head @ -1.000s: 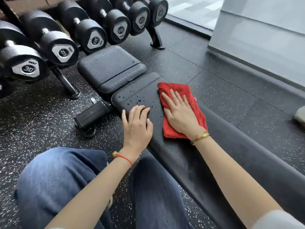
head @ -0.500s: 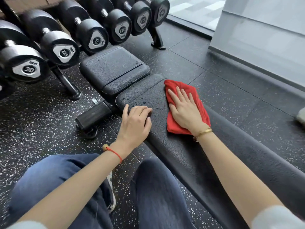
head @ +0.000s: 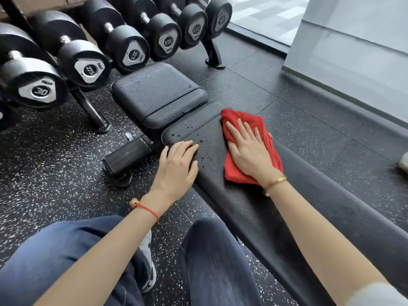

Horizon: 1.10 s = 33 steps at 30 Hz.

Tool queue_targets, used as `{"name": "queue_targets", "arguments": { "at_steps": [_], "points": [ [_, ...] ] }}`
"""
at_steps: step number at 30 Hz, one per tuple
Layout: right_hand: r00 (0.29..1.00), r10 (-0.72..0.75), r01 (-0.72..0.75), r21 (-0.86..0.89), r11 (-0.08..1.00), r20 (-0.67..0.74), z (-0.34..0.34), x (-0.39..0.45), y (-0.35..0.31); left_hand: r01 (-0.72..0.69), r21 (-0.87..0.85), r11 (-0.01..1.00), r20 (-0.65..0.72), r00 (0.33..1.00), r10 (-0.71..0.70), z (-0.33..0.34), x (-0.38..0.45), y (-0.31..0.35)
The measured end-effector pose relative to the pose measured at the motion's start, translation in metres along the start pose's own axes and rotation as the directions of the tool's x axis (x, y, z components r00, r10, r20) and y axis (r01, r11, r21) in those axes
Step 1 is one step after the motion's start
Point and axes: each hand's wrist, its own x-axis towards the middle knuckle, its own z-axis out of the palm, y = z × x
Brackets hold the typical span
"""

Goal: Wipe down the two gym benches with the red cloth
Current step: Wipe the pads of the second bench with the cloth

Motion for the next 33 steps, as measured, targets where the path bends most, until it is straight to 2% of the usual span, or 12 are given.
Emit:
{"name": "queue_targets", "arguments": {
  "at_steps": [2, 4, 7, 9, 15, 19, 21, 24, 27, 30, 33],
  "points": [
    [1.0, 0.01, -0.01, -0.002, 1.0, 0.01, 0.004, 0.023, -0.017, 0.008, 0.001, 1.0, -0.006, 1.0, -0.008, 0.0, 0.001, 0.002],
    [0.998, -0.056, 0.056, 0.0, 0.998, 0.026, 0.01, 0.026, -0.034, 0.021, 0.0, 1.0, -0.026, 0.999, -0.021, 0.0, 0.004, 0.004],
    [0.983, -0.181, 0.181, 0.002, 0.984, 0.032, 0.014, -0.001, -0.042, 0.03, -0.018, 0.999, -0.047, 0.998, -0.03, -0.003, 0.012, 0.001],
    [0.977, -0.212, 0.212, 0.014, 0.977, 0.033, 0.011, -0.022, -0.031, 0.045, -0.025, 0.999, -0.056, 0.997, -0.046, -0.004, 0.016, -0.003],
    [0.996, -0.09, 0.09, 0.0, 0.996, 0.022, 0.0, -0.008, 0.004, 0.069, -0.063, 0.996, -0.076, 0.994, -0.073, -0.011, 0.018, -0.019],
    [1.0, 0.005, -0.005, 0.005, 1.0, 0.023, 0.005, 0.04, -0.016, 0.106, -0.065, 0.992, -0.082, 0.99, -0.112, -0.016, 0.02, -0.023],
    [0.998, -0.062, 0.062, 0.0, 0.998, 0.029, 0.014, 0.046, -0.045, 0.137, -0.047, 0.989, -0.106, 0.984, -0.141, -0.02, 0.023, -0.027],
    [0.966, -0.255, 0.255, 0.002, 0.967, 0.05, 0.028, 0.027, -0.085, 0.192, -0.016, 0.981, -0.13, 0.973, -0.192, -0.024, 0.027, -0.035],
    [0.923, -0.377, 0.377, 0.014, 0.926, 0.082, 0.027, 0.002, -0.087, 0.232, -0.026, 0.972, -0.138, 0.963, -0.234, -0.025, 0.028, -0.042],
    [0.906, -0.413, 0.411, 0.037, 0.911, 0.093, 0.018, -0.013, -0.059, 0.247, -0.036, 0.968, -0.133, 0.959, -0.25, -0.022, 0.026, -0.047],
    [0.94, -0.333, 0.332, 0.031, 0.943, 0.077, 0.012, -0.008, -0.035, 0.254, -0.017, 0.967, -0.121, 0.959, -0.254, -0.021, 0.02, -0.054]
  ]
}}
